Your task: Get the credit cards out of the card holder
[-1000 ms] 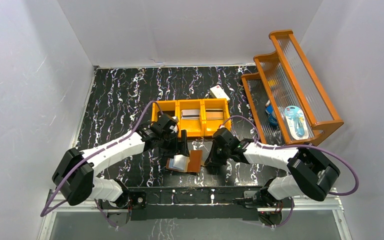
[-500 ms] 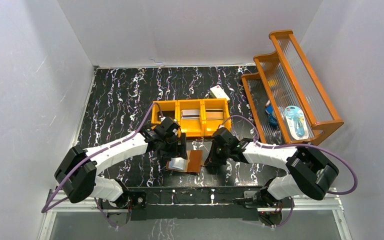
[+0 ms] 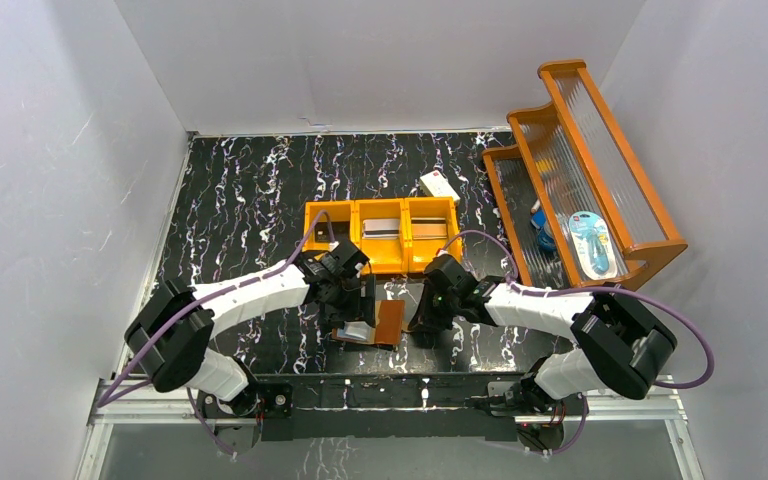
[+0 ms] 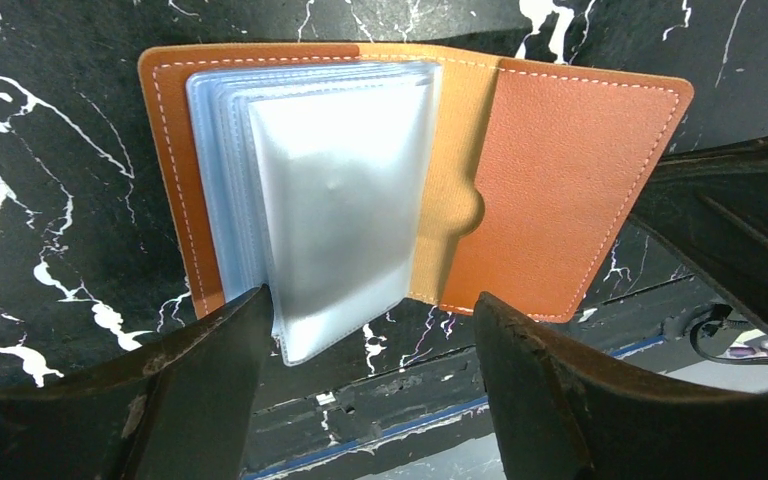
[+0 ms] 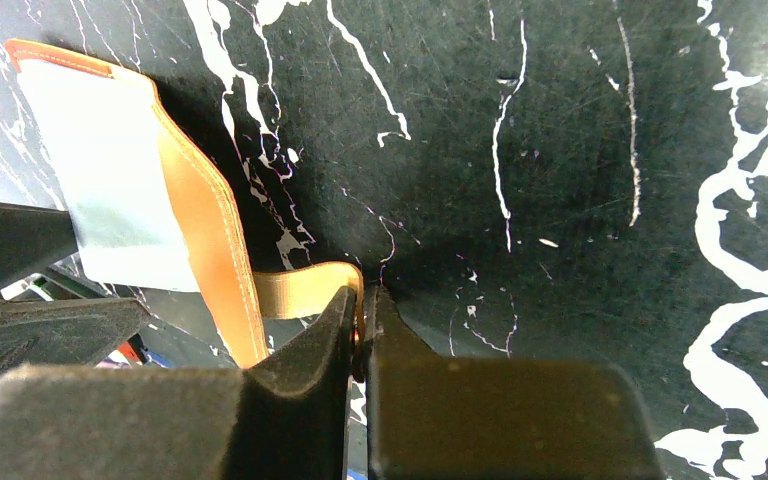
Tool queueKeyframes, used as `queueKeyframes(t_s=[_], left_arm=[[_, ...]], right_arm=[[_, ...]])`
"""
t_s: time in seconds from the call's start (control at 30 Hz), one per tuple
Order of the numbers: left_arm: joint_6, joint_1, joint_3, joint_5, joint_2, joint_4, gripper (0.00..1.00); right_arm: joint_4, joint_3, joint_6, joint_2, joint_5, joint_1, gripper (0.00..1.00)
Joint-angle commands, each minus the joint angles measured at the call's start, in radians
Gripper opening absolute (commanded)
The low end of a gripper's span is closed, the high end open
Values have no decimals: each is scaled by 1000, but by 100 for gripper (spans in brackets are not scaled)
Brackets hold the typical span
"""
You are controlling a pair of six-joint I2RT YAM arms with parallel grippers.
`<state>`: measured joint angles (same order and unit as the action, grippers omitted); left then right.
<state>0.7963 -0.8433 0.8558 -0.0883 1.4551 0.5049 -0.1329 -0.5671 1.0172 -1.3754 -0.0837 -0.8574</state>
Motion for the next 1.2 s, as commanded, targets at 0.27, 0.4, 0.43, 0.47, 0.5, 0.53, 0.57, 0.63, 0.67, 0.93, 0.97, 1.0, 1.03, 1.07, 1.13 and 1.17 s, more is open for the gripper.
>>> queueKeyframes(t_s=[0.27,0.4,0.43,0.47,0.5,0.53,0.57,0.63,0.67,0.93,0.97,1.0,1.03,1.07,1.13,1.17], left_arm=[[-4,-21,6,-102,-82,-135,64],[-12,-32,11,-223,-47,-240,64],[-14,-37,15,-242,-37,-259,64],[-19,-42,19,-258,-19,-275,64],[-22,-47,23,-271,-4,-284,64],[-25,-50,27,-276,11,-287,63],[-27,-55,28,-277,24,-291,62],[-29,-64,28,-276,43,-299,60],[-28,-69,24,-271,47,-306,58],[16,-76,-63,-225,53,-348,46],[18,-76,-71,-220,53,-347,44],[19,-77,-77,-217,52,-348,42],[20,-77,-83,-218,52,-348,41],[20,-77,-87,-218,50,-348,40],[19,-78,-94,-218,47,-348,39],[17,-79,-96,-218,45,-347,38]], right_arm=[[-6,-28,-8,-16,-1,4,7],[2,-29,-5,-22,-10,6,10],[4,-30,-4,-21,-13,6,10],[4,-32,-1,-19,-14,6,11],[5,-30,2,-15,-12,7,12],[7,-31,5,-11,-12,6,12],[7,-32,8,-5,-14,7,15],[9,-31,17,13,-13,9,22],[9,-30,22,24,-11,11,24],[-50,-41,63,158,42,33,35],[-53,-43,64,174,44,36,35],[-53,-48,66,188,44,37,34],[-53,-54,65,200,44,37,33],[-51,-60,65,208,44,37,31],[-36,-72,63,214,37,38,27],[-13,-79,61,211,26,38,26]])
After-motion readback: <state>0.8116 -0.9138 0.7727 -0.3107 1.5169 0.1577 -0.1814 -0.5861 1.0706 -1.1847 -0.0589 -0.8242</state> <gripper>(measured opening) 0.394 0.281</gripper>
